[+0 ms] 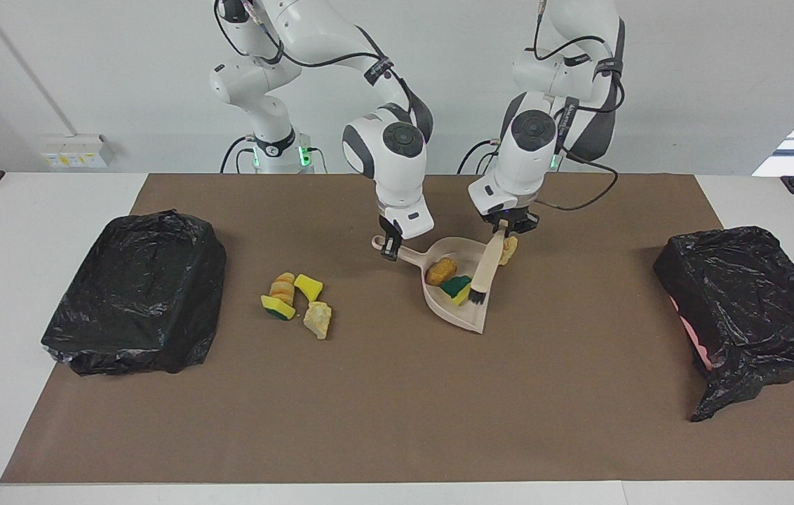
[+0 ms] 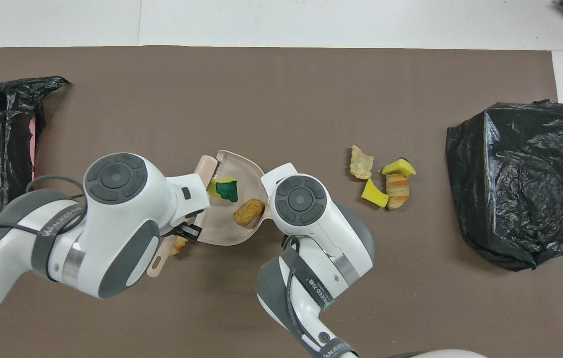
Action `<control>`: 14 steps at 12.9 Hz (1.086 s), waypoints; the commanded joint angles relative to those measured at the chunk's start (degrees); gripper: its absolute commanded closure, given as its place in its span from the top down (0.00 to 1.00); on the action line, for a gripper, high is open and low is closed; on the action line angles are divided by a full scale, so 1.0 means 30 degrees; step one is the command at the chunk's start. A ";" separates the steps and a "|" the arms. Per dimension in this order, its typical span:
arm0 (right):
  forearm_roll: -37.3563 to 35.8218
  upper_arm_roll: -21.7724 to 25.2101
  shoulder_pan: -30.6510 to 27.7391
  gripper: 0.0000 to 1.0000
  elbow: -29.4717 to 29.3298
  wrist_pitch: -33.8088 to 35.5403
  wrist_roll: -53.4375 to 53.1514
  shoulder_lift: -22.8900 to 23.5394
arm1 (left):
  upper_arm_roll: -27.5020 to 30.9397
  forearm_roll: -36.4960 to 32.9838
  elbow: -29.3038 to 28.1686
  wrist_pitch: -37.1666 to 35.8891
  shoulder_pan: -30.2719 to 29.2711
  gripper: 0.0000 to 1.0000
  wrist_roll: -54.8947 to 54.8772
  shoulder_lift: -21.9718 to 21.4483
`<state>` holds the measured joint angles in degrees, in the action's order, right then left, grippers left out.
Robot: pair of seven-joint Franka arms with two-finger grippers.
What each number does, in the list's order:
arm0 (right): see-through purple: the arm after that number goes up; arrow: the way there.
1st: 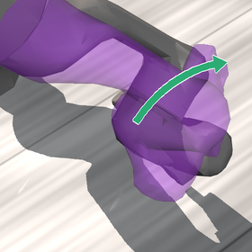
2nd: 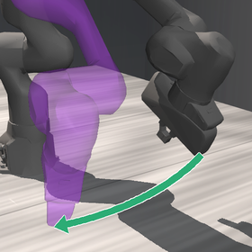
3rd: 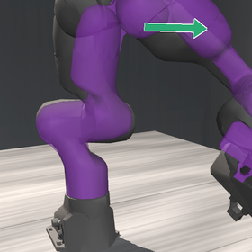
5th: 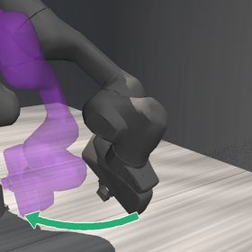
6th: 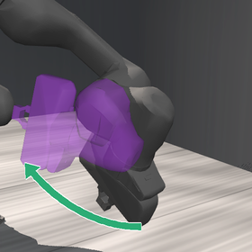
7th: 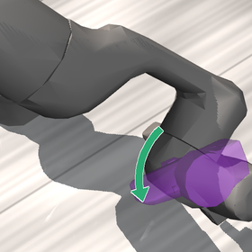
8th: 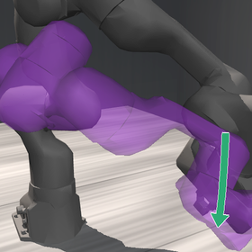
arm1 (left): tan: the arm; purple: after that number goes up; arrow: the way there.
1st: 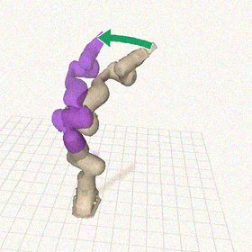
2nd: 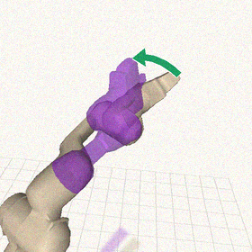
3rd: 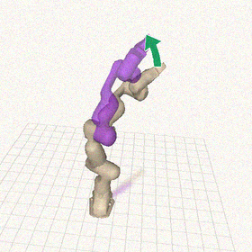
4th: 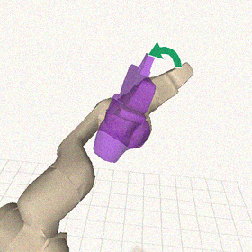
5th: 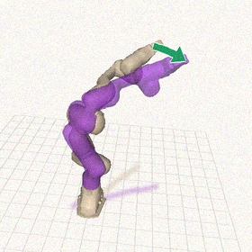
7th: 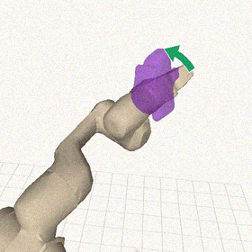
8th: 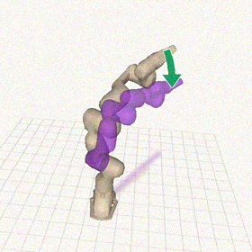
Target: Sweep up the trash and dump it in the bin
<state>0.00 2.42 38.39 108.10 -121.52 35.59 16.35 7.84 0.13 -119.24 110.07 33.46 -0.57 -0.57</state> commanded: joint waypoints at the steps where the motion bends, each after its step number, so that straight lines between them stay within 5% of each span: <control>1: -0.0263 -0.0075 -0.0025 0.00 0.0587 -0.0129 -0.0027 -0.0527 | -0.0005 0.0336 0.0080 -0.0769 -0.1188 0.00 0.0362 -0.0746; 5: -0.0263 -0.0075 -0.0054 0.00 0.0587 -0.0129 0.0118 -0.0527 | -0.0034 0.0336 -0.1267 -0.1418 -0.3213 0.00 0.2269 -0.1567; 11: -0.0263 -0.0046 -0.0113 0.00 0.0880 -0.0129 0.0529 -0.0644 | -0.0034 0.0336 -0.6125 -0.0015 -0.2952 0.00 0.2851 -0.3676; 14: -0.0263 -0.0046 -0.0113 0.00 0.0967 -0.0129 0.0529 -0.0673 | -0.0063 0.0307 -0.7039 0.0640 -0.3040 0.00 0.5216 -0.4025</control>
<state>-0.01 2.48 38.39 108.72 -121.52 35.89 16.26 7.60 0.49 -137.26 111.04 24.05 10.51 -9.41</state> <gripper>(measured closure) 0.665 0.744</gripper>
